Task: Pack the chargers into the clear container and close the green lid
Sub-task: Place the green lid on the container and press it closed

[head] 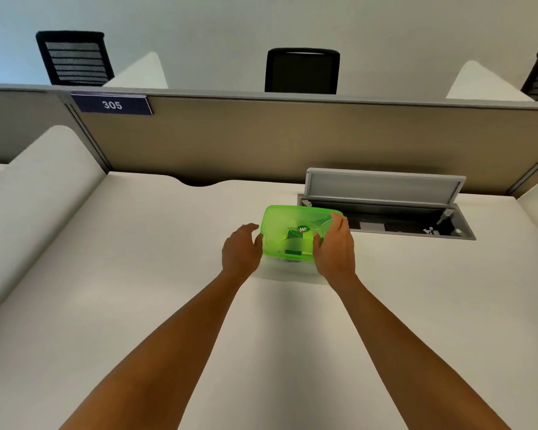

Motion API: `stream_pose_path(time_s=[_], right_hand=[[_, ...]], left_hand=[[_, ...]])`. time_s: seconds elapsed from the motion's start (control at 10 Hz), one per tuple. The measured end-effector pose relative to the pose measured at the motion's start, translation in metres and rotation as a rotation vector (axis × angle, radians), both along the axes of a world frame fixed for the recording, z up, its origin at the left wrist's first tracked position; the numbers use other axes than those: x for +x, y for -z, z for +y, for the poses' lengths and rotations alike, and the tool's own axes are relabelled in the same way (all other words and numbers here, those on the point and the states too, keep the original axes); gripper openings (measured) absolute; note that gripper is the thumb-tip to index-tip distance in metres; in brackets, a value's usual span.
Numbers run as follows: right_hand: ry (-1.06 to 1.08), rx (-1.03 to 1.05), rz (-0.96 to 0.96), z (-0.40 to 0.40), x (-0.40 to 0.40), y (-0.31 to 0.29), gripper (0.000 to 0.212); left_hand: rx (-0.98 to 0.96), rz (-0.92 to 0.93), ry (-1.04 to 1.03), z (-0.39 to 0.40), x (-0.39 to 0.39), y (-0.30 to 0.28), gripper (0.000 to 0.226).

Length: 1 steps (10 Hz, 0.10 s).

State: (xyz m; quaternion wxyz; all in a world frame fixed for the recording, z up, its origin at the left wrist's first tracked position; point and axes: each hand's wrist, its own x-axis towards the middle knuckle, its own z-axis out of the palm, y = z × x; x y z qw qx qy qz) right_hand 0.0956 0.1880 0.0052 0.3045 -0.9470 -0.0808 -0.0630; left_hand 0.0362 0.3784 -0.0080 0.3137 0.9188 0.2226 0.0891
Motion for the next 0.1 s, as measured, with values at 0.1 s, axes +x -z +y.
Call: stream_pose_path(time_s=[0.1], right_hand=[[-0.059,-0.003,-0.025,0.0146,-0.0087,-0.0177,0.061]], left_hand=[[0.075,-0.044,0.025,0.0018,-0.0067,-0.0158,0.042]])
